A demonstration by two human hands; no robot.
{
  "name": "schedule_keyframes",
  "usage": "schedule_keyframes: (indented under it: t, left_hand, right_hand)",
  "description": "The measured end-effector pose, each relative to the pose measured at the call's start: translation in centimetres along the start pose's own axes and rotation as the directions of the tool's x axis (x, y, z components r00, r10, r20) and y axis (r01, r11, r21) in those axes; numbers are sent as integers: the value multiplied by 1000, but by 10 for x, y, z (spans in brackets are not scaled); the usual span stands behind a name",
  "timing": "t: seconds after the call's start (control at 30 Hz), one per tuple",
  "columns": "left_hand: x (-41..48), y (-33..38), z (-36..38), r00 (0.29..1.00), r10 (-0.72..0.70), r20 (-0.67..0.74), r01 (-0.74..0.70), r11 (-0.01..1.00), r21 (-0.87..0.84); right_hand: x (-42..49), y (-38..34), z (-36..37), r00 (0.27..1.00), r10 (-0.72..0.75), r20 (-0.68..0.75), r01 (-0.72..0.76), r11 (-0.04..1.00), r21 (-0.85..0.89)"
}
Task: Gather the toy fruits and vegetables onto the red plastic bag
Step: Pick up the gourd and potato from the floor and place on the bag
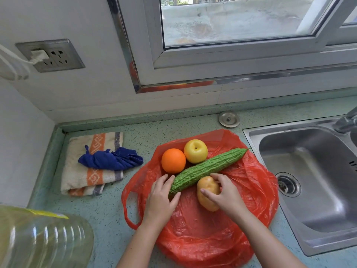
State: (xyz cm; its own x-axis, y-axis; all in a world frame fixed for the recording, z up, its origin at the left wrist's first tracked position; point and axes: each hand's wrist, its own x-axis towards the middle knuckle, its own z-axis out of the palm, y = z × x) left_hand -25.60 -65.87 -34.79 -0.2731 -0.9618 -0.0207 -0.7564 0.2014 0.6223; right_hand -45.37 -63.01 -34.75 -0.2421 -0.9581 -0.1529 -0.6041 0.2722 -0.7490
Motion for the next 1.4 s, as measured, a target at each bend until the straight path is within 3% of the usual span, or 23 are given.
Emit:
schedule_keyframes:
  t: [0.3, 0.67, 1.0, 1.4]
  left_hand:
    - [-19, 22, -7, 997, 80, -3, -79, 990, 112]
    - [-50, 70, -15, 919, 394, 16, -390, 902, 186]
    - [-75, 94, 0, 840, 542, 14, -542, 840, -8]
    - [-138, 182, 55, 632, 761, 147, -757, 647, -95]
  right_hand:
    - [-33, -2, -25, 995, -61, -84, 57, 997, -46]
    - [-101, -7, -51, 932, -236, -275, 137, 932, -336]
    - [-176, 7, -51, 874, -178, -452, -28, 911, -411]
    - [-277, 52, -105, 734, -87, -673, -246, 890, -384]
